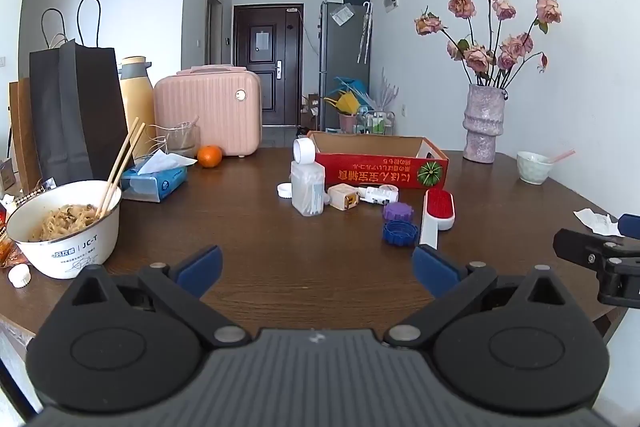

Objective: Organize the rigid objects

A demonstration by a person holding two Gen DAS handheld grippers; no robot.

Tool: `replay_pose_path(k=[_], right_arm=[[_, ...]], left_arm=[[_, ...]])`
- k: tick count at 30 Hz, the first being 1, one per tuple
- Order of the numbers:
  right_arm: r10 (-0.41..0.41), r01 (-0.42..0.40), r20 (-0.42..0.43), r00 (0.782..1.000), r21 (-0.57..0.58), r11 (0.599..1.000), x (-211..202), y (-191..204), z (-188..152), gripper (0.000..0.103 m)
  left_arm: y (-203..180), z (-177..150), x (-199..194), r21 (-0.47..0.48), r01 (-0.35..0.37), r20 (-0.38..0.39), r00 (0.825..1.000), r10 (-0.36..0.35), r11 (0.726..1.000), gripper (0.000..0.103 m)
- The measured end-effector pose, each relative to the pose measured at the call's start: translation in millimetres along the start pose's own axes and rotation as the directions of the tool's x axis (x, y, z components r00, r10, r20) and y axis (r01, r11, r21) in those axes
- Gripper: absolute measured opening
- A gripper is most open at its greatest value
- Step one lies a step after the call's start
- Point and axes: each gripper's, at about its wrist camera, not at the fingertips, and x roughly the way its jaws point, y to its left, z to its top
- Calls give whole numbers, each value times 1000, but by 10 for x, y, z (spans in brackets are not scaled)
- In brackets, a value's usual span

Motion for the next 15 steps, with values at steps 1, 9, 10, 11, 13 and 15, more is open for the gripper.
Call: replay_pose_path(k=[1,9,10,11,13,15], right_arm=[[-4,4,-7,1000,-19,1000,1,3,4,103],[-7,7,-13,1000,-1,1000,29,-9,-11,103],[-9,8,-15,1000,-4,1000,25,7,-30,103],[-7,7,-14,1000,0,1000,20,-6,-38,103],[-5,5,-20,1000,3,1000,35,-12,-14,103],[-6,6,-22,1000,4,1000,36,-6,-14,103]], left_arm=[[0,-1,-7,1,-2,5,1000,2,1000,103],[27,7,-34,13,9,-4,1000,-9,1000,103],[25,9,-37,13,9,-4,1000,-9,1000,103],[5,7,-37,15,6,-5,1000,-6,1000,103],[-1,5,-51,13,3,-7,1000,-3,1000,103],[-1,-1,-25,9,2,-16,1000,-2,1000,103]])
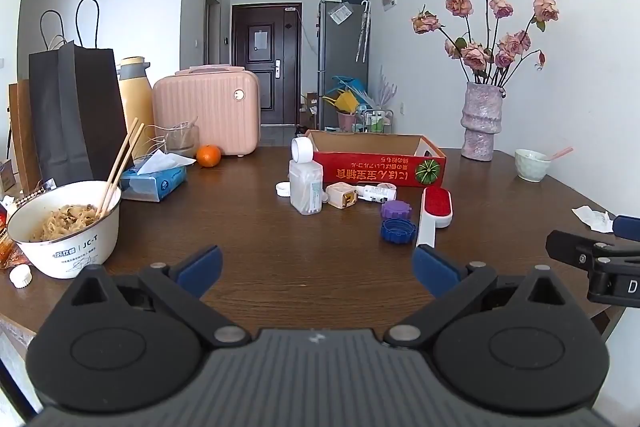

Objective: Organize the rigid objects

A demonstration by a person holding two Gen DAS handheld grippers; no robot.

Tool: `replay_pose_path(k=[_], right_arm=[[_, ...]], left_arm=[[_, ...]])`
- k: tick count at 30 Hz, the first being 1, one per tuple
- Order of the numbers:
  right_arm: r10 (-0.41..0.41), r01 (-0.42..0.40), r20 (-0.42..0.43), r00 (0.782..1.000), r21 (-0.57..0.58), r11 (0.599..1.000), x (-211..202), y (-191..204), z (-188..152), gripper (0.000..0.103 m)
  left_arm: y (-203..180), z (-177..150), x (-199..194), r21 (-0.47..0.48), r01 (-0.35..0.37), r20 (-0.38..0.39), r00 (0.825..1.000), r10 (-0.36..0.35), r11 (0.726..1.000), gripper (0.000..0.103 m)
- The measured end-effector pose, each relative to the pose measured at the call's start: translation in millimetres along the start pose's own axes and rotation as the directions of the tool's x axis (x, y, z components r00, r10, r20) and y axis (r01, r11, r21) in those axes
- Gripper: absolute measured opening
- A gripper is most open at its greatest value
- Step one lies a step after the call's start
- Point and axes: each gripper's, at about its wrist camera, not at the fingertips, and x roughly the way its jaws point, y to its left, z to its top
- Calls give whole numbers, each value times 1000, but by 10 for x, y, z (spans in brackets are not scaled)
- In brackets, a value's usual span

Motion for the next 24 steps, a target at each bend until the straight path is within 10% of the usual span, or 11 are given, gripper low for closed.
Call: replay_pose_path(k=[24], right_arm=[[5,-5,-3,1000,4,1000,2,-6,-19,103]], left_arm=[[-4,8,-7,1,3,0,1000,-3,1000,103]])
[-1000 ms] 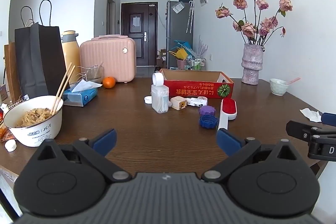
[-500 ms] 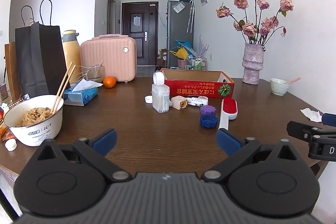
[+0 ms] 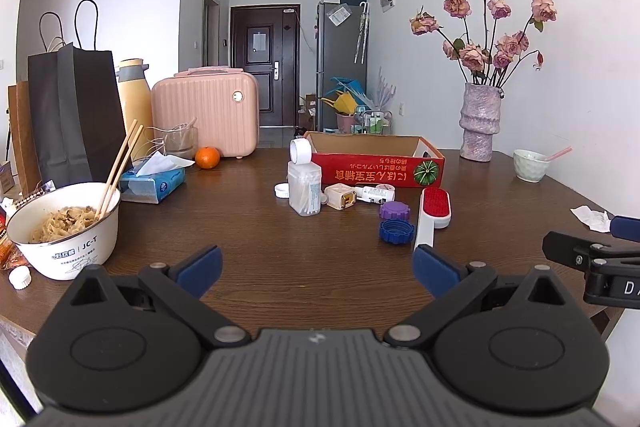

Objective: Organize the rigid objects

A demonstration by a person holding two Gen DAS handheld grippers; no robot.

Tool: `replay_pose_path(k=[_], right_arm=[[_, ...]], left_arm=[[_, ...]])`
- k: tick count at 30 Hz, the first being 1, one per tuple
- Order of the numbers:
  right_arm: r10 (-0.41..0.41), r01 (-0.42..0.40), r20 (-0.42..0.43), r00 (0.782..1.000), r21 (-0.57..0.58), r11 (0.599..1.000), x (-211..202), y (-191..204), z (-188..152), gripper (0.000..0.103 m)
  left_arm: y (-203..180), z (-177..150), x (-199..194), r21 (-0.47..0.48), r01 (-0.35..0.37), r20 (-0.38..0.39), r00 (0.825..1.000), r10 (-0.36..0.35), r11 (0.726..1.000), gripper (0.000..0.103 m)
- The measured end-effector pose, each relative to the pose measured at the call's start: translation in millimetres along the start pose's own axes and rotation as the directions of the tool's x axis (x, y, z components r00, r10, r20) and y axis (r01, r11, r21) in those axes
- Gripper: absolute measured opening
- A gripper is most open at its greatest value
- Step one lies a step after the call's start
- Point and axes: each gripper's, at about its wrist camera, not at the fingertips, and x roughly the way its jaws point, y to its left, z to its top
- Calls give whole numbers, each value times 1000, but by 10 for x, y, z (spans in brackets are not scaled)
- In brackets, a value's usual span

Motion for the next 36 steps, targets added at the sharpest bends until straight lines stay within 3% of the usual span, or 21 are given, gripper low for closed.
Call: replay_pose_path(k=[36], right_arm=[[2,-2,-2,1000,-3,1000,19,22,-26,103]], left_arm=[[-5,4,-7,2,0,2,1000,0,1000,103]])
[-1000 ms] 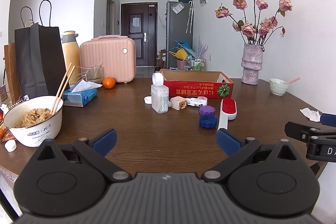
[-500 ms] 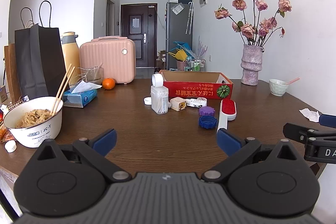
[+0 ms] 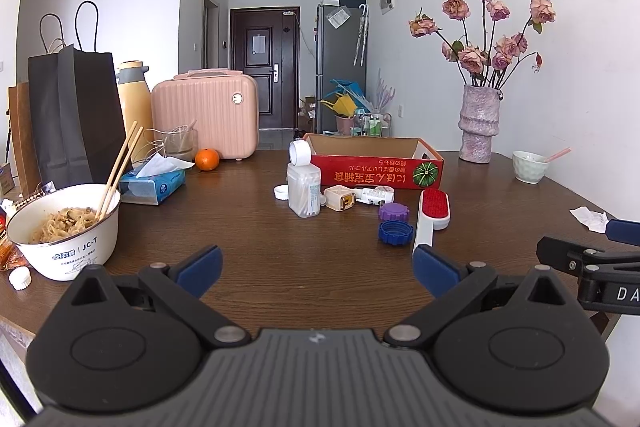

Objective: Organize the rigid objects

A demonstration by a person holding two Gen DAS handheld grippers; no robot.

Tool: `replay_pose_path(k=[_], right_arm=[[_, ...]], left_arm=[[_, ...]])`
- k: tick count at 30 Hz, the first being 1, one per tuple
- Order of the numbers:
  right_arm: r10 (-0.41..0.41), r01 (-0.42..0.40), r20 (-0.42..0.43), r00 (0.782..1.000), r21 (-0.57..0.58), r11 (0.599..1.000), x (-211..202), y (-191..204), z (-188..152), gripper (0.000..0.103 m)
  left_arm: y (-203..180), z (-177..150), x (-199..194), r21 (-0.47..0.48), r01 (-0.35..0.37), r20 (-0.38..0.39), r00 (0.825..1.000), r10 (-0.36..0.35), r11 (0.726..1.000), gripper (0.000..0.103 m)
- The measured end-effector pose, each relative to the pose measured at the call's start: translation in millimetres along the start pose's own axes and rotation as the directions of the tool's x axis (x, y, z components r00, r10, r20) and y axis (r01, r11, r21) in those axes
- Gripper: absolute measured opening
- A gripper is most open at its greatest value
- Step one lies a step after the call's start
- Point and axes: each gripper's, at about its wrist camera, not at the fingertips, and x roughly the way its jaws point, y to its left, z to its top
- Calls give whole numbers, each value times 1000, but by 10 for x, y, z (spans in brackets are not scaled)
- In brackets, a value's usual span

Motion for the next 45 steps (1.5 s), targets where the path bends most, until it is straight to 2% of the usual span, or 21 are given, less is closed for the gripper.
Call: replay_pose_path(k=[22,45], right_arm=[[2,-2,-6,1000,-7,1000,28,59,-42,103],[-10,9,-67,998,-17,1000,437,20,114,103]], left_arm=[[-1,4,2,-2,-1,4,1000,1,1000,103],[-17,128,479,3,9,-55,998,-9,1000,103]])
